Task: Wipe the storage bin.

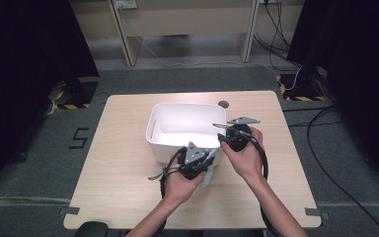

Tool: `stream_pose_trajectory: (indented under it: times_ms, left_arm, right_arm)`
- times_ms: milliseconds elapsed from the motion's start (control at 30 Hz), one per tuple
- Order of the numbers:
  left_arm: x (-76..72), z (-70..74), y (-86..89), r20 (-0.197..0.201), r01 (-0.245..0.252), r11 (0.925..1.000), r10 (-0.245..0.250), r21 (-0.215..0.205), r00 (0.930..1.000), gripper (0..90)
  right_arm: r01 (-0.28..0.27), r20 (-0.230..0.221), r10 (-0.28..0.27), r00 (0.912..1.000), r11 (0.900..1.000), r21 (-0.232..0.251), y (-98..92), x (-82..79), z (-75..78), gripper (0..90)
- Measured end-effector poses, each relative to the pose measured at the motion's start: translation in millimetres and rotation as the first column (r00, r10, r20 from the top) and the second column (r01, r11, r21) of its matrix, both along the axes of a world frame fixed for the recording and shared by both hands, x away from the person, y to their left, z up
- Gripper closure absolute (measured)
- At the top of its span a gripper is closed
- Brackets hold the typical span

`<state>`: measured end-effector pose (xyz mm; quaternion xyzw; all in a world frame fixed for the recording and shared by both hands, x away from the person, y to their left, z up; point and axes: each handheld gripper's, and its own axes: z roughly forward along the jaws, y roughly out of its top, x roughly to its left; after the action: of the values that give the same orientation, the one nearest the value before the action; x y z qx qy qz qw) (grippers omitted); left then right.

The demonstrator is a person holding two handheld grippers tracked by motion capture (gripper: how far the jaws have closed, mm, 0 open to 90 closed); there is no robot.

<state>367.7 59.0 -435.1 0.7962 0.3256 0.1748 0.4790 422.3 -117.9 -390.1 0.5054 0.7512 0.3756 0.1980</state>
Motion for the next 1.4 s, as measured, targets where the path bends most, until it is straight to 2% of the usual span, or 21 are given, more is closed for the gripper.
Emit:
stream_pose_trajectory:
  times_ms: [867,1200,1400]
  left_arm:
    - [2.5,-1.8,-13.3,-0.001,0.017,0.9998,-0.017,0.004,0.9999,79.7]
    - [2.1,-10.0,-16.6,0.006,0.017,0.9996,-0.017,0.022,0.9998,79.7]
    - [1.0,-19.1,-19.3,0.028,0.013,0.9992,-0.014,0.039,0.9995,79.6]
  right_arm:
    - [0.003,-0.003,-0.003,1.0,1.0,0.002,0.2,0.1,0.0,65.9]
    - [0.002,-0.002,-0.002,1.0,1.0,0.001,0.2,0.0,-0.1,65.9]
    - [0.0,-0.001,0.0,1.0,1.0,0.001,0.3,0.0,-0.1,65.9]
